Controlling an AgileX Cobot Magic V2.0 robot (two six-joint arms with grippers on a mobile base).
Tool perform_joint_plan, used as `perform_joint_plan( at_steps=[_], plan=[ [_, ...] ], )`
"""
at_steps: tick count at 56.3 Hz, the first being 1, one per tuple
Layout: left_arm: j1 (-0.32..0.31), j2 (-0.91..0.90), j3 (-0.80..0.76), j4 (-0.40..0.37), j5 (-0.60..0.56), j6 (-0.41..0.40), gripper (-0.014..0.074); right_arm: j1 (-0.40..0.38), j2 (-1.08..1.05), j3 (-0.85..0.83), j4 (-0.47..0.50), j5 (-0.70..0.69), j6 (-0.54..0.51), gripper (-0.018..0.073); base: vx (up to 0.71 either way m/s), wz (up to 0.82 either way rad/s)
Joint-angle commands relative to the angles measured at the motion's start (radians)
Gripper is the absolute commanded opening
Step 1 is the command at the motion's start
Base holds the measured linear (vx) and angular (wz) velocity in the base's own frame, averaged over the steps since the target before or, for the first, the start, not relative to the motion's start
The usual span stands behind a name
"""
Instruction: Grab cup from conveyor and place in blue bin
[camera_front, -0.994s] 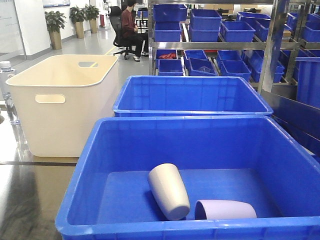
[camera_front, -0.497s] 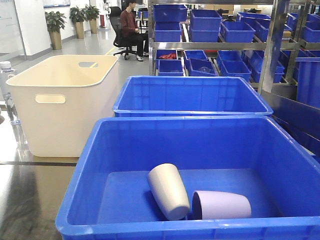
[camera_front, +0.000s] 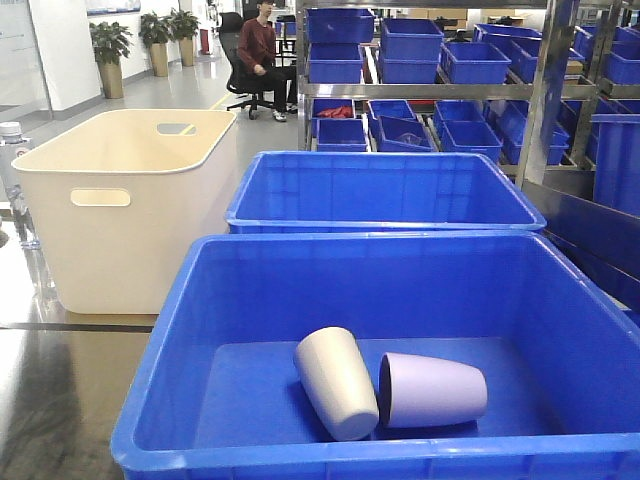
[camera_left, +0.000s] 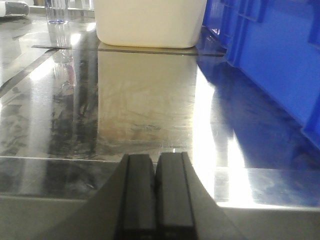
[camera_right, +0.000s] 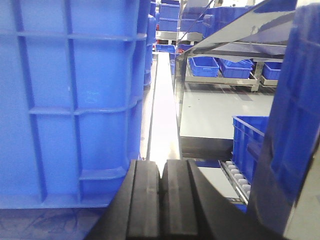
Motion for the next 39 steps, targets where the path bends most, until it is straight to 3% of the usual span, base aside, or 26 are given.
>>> perform_joint_plan(
  at_steps=[1, 39],
  plan=[
    [0.003, -0.017, 0.012, -0.001, -0.08, -0.009, -0.0007, -0.006, -0.009, 0.02, -0.007, -0.086, 0.001, -0.0009, 0.0, 0.0],
    [0.003, -0.017, 0.012, -0.001, -0.08, -0.009, -0.0007, -0.006, -0.009, 0.02, -0.007, -0.086, 0.001, -0.0009, 0.0, 0.0]
  ],
)
